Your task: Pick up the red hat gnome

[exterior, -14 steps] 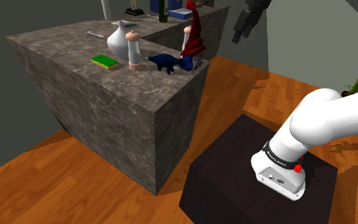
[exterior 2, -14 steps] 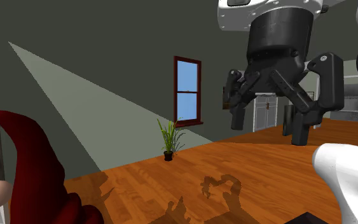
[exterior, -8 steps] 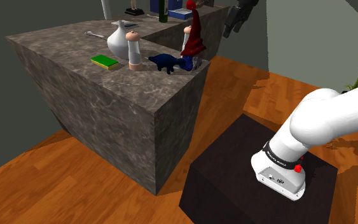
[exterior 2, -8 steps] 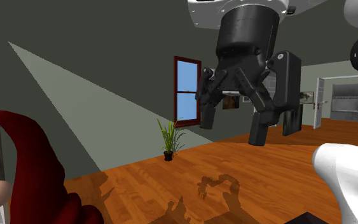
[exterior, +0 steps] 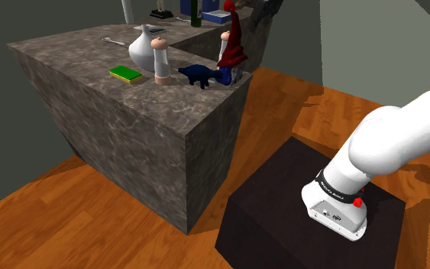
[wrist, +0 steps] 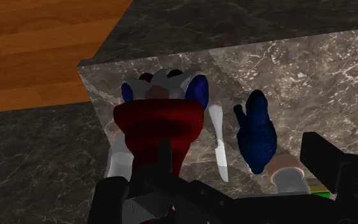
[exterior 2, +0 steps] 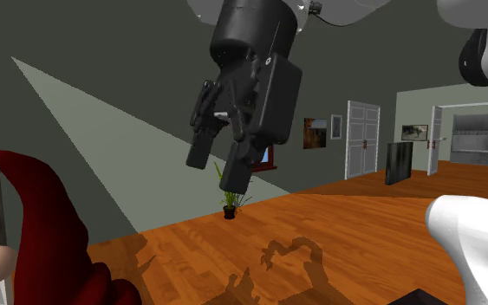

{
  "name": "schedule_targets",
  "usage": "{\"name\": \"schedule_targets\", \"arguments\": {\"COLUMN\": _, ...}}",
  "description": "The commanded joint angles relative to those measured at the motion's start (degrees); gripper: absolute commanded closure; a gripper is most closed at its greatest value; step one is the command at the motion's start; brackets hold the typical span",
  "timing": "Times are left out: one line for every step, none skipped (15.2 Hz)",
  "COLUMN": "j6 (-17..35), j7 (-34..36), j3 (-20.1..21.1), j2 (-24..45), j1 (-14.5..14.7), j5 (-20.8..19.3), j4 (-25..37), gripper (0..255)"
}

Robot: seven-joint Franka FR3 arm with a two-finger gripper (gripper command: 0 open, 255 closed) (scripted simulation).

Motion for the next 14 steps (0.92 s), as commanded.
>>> {"name": "schedule_targets", "arguments": {"j6": 2.3, "j7": -1.0, "j3": -0.7, "j2": 3.5, "j1": 0.3, "j5": 0.5, "j4": 3.1, "gripper": 0}}
{"name": "schedule_targets", "arguments": {"j6": 3.4, "j7": -1.5, "j3": -1.0, "j2": 5.1, "j1": 0.4, "j5": 0.8, "j4": 4.6, "gripper": 0}}
{"name": "schedule_targets", "arguments": {"j6": 4.4, "j7": -2.1, "j3": -1.4, "j2": 6.8, "j1": 0.6, "j5": 1.1, "j4": 6.2, "gripper": 0}}
{"name": "schedule_targets", "arguments": {"j6": 5.3, "j7": -2.7, "j3": -1.7, "j2": 8.5, "j1": 0.7, "j5": 1.5, "j4": 7.8, "gripper": 0}}
{"name": "schedule_targets", "arguments": {"j6": 6.1, "j7": -3.3, "j3": -2.0, "j2": 10.1, "j1": 0.8, "j5": 1.9, "j4": 9.6, "gripper": 0}}
{"name": "schedule_targets", "arguments": {"j6": 6.9, "j7": -3.9, "j3": -2.4, "j2": 11.8, "j1": 0.9, "j5": 2.4, "j4": 11.3, "gripper": 0}}
{"name": "schedule_targets", "arguments": {"j6": 7.7, "j7": -4.6, "j3": -2.7, "j2": 13.5, "j1": 1.0, "j5": 2.9, "j4": 13.2, "gripper": 0}}
{"name": "schedule_targets", "arguments": {"j6": 8.3, "j7": -5.2, "j3": -3.0, "j2": 15.2, "j1": 1.1, "j5": 3.5, "j4": 15.1, "gripper": 0}}
{"name": "schedule_targets", "arguments": {"j6": 8.9, "j7": -5.9, "j3": -3.3, "j2": 16.9, "j1": 1.1, "j5": 4.1, "j4": 17.1, "gripper": 0}}
{"name": "schedule_targets", "arguments": {"j6": 9.5, "j7": -6.5, "j3": -3.6, "j2": 18.7, "j1": 1.2, "j5": 4.8, "j4": 19.2, "gripper": 0}}
{"name": "schedule_targets", "arguments": {"j6": 9.9, "j7": -7.2, "j3": -3.8, "j2": 20.4, "j1": 1.2, "j5": 5.4, "j4": 21.3, "gripper": 0}}
{"name": "schedule_targets", "arguments": {"j6": 10.3, "j7": -7.9, "j3": -4.0, "j2": 22.2, "j1": 1.1, "j5": 6.2, "j4": 23.6, "gripper": 0}}
{"name": "schedule_targets", "arguments": {"j6": 10.3, "j7": -8.0, "j3": -4.1, "j2": 22.5, "j1": 1.1, "j5": 6.3, "j4": 24.0, "gripper": 0}}
{"name": "schedule_targets", "arguments": {"j6": 11.1, "j7": -8.1, "j3": -4.0, "j2": 22.4, "j1": 1.1, "j5": 6.3, "j4": 23.1, "gripper": 0}}
